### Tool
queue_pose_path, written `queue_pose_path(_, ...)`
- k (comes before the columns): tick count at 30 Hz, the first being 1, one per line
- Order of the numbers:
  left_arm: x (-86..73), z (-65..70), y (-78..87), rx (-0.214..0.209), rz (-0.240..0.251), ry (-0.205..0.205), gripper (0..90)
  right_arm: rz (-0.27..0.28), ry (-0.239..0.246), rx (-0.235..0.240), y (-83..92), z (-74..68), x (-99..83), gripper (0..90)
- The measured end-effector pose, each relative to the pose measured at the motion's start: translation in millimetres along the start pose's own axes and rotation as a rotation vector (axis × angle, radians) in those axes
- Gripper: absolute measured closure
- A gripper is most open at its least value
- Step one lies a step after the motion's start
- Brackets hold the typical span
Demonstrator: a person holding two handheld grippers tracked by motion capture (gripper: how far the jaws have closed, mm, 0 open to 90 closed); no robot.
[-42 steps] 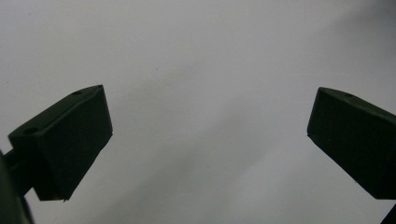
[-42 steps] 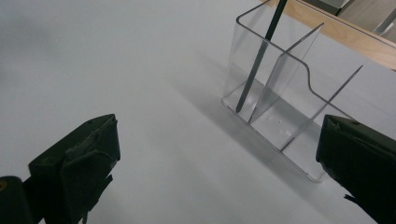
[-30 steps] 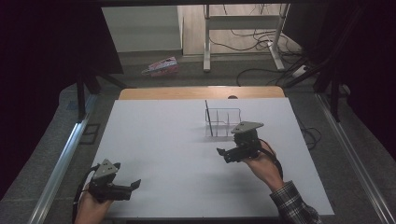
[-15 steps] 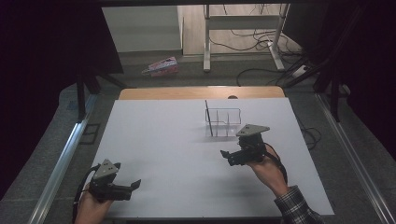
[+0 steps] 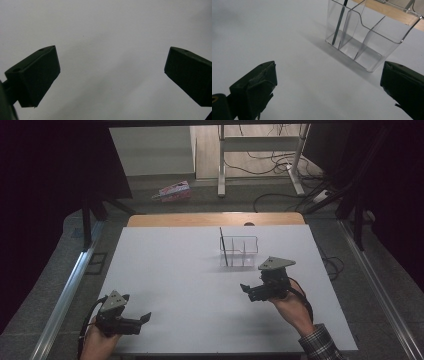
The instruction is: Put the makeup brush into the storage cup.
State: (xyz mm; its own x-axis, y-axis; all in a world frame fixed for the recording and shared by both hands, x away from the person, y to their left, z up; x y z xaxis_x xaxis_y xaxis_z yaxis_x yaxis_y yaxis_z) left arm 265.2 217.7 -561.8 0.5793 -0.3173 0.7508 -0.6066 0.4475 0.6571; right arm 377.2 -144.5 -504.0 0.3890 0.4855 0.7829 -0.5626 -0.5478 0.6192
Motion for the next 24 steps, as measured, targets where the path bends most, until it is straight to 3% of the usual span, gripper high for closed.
queue_pose_path(24,0.6,0.4,-0.2,-0.002,0.003,0.002,0.6,-0.025,-0.008,0.016,11.8,-5.6,-20.2,0.0)
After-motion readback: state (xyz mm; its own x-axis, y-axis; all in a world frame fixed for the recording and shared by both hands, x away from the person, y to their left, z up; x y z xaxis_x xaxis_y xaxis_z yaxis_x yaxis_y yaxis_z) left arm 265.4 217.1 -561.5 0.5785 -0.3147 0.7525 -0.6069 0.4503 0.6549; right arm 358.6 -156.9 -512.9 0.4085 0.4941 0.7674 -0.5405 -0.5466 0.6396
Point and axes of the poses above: each handheld gripper's, and its own axes: y roughly backward along the jaws, x roughly out of its top, z roughly to its right, the point moved 9 cm from there along -y, roughly forward along the jaws, and after that the axes turned 1 degree about z, right-handed, at the moved point
